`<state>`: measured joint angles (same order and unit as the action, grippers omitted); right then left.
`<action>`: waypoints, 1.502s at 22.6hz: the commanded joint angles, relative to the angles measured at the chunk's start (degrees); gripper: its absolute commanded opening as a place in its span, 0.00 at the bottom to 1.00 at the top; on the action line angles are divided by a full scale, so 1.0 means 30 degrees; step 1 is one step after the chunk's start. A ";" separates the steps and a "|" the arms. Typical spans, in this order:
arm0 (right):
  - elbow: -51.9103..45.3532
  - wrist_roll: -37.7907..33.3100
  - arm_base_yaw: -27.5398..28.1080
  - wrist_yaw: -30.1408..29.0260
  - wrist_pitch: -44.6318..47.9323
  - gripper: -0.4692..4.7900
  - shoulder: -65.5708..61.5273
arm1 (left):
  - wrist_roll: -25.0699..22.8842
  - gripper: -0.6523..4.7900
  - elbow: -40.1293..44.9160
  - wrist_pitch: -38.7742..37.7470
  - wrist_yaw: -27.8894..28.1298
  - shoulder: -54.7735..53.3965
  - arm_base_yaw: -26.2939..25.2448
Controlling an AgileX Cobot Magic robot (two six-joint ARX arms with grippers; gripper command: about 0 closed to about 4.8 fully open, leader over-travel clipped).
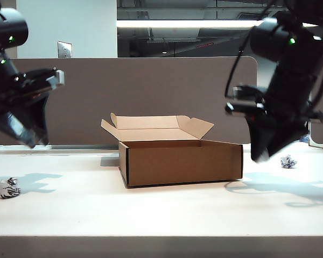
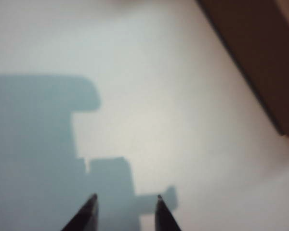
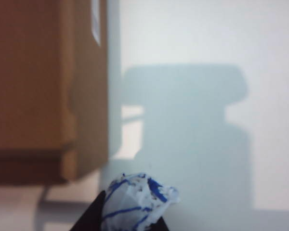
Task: Pick up all the paper balls on the table and put them in the paper box.
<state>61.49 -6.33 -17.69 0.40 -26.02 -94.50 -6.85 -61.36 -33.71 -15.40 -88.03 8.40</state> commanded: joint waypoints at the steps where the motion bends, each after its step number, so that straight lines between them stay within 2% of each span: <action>1: 0.1552 0.0109 -0.0015 -0.0255 -0.0452 0.29 0.0160 | -0.0051 0.39 -0.1137 -0.0022 -0.0160 0.0073 0.0495; 5: 0.3286 0.0102 -0.0197 -0.1515 -0.0350 0.29 0.0117 | -0.0015 0.39 -0.1960 0.0138 -0.0160 0.0066 0.1406; 8: 0.4371 0.0117 -0.0641 -0.1712 -0.0240 0.29 0.0022 | -0.0015 0.39 -0.2302 -0.0058 0.0007 0.0066 0.2142; 12: 0.5413 0.0117 -0.1217 -0.2171 -0.0226 0.31 -0.0510 | -0.0087 0.41 -0.2871 -0.1690 0.2186 0.0073 0.2841; 15: 0.5887 0.0117 -0.1581 -0.2317 -0.0248 0.42 -0.0954 | -0.0153 0.43 -0.3344 -0.3796 0.4095 0.0073 0.2871; 17: 0.5989 0.0117 -0.1712 -0.2390 -0.0168 0.62 -0.1180 | -0.0168 0.52 -0.3490 -0.5683 0.5821 0.0066 0.2863; 20: 0.5996 0.0117 -0.1727 -0.2397 0.0313 0.71 -0.1166 | -0.0138 0.52 -0.3490 -0.6477 0.5843 0.0066 0.2863; 23: 0.6025 0.0124 -0.1727 -0.2382 0.0146 0.71 -0.1144 | 0.0000 0.52 -0.3461 -0.7184 0.5034 0.0015 0.2871; 30: 0.6018 0.0532 -0.1727 -0.2164 -0.0546 0.71 -0.1144 | 0.0036 0.52 -0.3242 -0.8779 0.5078 -0.0699 0.2871; 34: 0.6018 0.0692 -0.1727 -0.2106 -0.0554 0.71 -0.1144 | 0.0073 0.52 -0.2856 -0.8714 0.5071 -0.1246 0.2871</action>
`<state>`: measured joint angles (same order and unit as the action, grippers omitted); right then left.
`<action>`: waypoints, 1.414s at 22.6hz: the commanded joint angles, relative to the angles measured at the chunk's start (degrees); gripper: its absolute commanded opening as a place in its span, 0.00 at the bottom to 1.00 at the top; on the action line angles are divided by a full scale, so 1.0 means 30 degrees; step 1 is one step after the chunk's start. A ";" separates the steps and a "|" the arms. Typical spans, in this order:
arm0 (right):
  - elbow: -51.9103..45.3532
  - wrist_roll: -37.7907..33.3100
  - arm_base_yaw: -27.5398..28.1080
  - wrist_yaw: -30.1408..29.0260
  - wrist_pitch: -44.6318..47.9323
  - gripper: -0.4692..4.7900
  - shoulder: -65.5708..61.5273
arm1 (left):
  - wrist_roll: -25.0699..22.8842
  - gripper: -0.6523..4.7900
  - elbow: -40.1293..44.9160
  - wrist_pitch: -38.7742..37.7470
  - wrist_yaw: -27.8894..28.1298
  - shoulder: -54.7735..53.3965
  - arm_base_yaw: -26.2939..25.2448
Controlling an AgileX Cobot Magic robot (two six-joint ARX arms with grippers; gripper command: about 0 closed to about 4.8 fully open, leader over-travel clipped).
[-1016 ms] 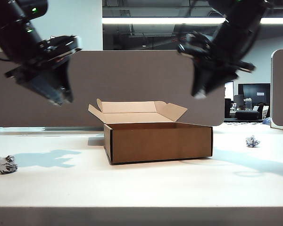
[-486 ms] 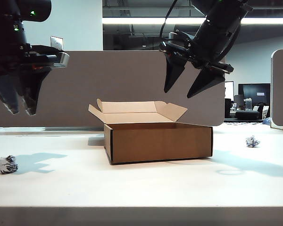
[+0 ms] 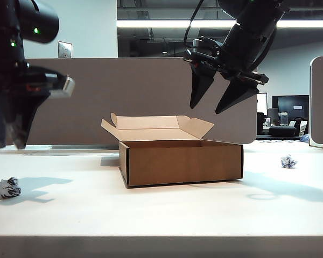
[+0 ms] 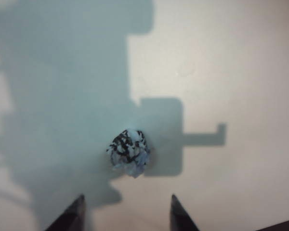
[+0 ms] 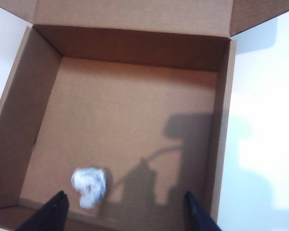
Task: Pick up all the paper balls on the table and put them in the paper box.
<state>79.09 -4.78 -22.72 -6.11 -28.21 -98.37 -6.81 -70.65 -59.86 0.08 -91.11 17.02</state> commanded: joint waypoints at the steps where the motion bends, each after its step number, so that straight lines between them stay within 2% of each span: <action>1: 0.0153 0.0175 -0.0051 0.0066 0.0175 0.71 0.0146 | 0.0051 0.52 0.0342 0.0022 -0.0087 -0.0415 0.0000; 5: 0.0153 0.0255 -0.0036 0.0080 0.0182 0.71 0.0146 | 0.0051 0.57 0.0714 0.0525 0.0051 -0.0831 0.0000; 11: 0.0153 0.0619 0.0029 0.0576 0.0146 0.71 0.0146 | 0.0051 0.57 0.0882 0.1865 0.0051 -0.1610 0.0000; 16: 0.0153 0.0619 0.0029 0.0583 0.0160 0.71 0.0146 | 0.0000 0.57 0.0882 0.1683 0.0204 -0.2171 -0.0007; 21: 0.0153 0.0627 0.0029 0.0714 0.0175 0.71 0.0146 | -0.0007 0.57 0.0882 0.1603 0.1268 -0.2397 -0.0007; 32: 0.0160 0.0627 0.0029 0.0714 0.0153 0.71 0.0146 | 0.0000 0.57 0.0882 0.2098 0.1195 -0.2397 -0.0007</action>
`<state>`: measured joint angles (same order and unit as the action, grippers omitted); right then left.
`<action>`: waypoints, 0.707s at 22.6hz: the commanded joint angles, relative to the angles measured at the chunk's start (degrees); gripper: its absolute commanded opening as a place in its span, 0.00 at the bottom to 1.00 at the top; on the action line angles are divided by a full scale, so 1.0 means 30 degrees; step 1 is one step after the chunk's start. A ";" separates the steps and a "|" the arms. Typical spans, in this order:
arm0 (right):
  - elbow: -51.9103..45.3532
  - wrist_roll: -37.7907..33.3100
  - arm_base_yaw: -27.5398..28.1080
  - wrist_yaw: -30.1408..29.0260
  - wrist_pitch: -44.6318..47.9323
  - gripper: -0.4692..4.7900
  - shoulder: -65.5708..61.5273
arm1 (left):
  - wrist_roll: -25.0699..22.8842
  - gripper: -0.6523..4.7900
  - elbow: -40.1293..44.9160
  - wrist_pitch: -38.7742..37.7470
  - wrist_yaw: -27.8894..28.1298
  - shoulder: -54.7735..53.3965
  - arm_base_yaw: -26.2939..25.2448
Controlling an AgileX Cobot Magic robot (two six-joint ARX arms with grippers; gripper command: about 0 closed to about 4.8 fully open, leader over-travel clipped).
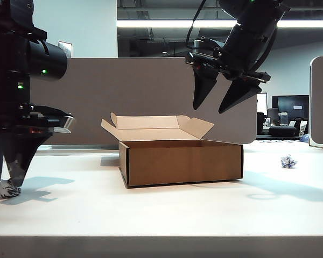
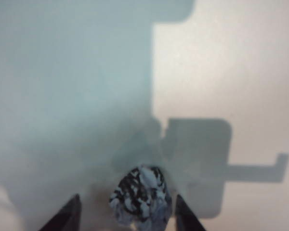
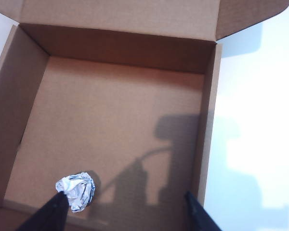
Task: Pick up all the paper balls on the table and put them in the paper box.
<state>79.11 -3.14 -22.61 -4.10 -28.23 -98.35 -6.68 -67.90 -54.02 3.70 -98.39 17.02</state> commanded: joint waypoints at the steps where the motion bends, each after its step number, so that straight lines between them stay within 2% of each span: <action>1: 0.0153 0.0080 -0.0007 0.0044 0.0153 0.71 0.0138 | -0.0036 0.57 -0.0036 0.0153 -0.0022 0.0029 -0.0007; 8: 0.0146 0.0087 -0.0007 0.0058 0.0131 0.71 0.0138 | 0.0015 0.55 -0.0036 -0.0328 -0.0022 -0.0189 -0.0007; 11: 0.0146 0.0131 -0.0007 0.0124 0.0124 0.70 0.0138 | 0.0015 0.43 -0.0036 -0.0546 -0.0342 -0.0568 -0.0007; 16: 0.0146 0.0146 0.0015 0.0189 0.0117 0.70 0.0138 | 0.0015 0.40 -0.0029 -0.0401 -0.0444 -0.1195 -0.0007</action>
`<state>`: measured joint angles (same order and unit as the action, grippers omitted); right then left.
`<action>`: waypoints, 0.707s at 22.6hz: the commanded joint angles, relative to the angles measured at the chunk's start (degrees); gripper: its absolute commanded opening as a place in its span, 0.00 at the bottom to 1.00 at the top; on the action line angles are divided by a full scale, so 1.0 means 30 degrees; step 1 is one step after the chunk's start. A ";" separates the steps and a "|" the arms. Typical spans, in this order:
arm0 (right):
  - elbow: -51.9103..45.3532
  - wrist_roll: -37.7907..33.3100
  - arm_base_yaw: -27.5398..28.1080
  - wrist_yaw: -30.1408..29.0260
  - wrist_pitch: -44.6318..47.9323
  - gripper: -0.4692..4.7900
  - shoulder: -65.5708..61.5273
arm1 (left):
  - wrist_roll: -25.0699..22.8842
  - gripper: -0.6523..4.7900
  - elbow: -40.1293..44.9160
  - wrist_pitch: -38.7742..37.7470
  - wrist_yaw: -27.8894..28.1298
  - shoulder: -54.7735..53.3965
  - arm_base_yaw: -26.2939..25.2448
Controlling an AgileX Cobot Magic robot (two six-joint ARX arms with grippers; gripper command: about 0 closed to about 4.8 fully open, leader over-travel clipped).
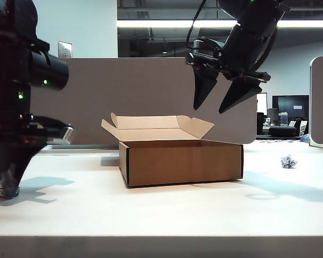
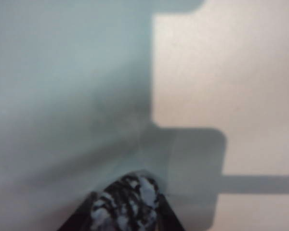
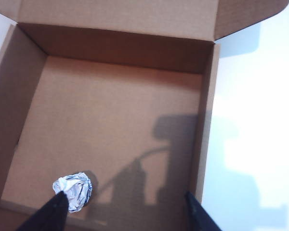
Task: Pick up all the paper balls on the table and put them in the paper box.
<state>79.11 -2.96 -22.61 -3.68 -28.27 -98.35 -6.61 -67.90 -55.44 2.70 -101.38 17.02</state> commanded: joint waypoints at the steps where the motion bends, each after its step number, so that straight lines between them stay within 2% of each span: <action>1: 0.0146 0.0087 0.0015 0.0051 0.0131 0.70 0.0138 | -0.0007 0.40 -0.0029 0.0240 -0.0109 -0.0277 -0.0007; 7: 0.0146 0.0146 0.0036 0.0131 0.0131 0.70 0.0138 | -0.0095 0.28 -0.0036 0.0736 0.0095 -0.0270 -0.0007; 11: 0.0146 0.0146 0.0044 0.0204 0.0138 0.70 0.0138 | -0.0095 0.25 -0.0044 0.0809 0.0087 -0.0270 -0.0007; 12: 0.0146 0.0146 0.0058 0.0197 0.0138 0.70 0.0138 | -0.0095 0.21 -0.0044 0.0860 0.0095 -0.0270 -0.0007; 16: 0.0146 0.0160 0.0109 0.0408 0.0138 0.70 0.0138 | 0.0015 0.21 -0.0911 0.0852 -0.0044 -0.0240 0.0051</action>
<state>79.11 -2.70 -22.28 -3.05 -28.47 -98.35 -6.70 -69.23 -53.76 2.63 -102.30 17.04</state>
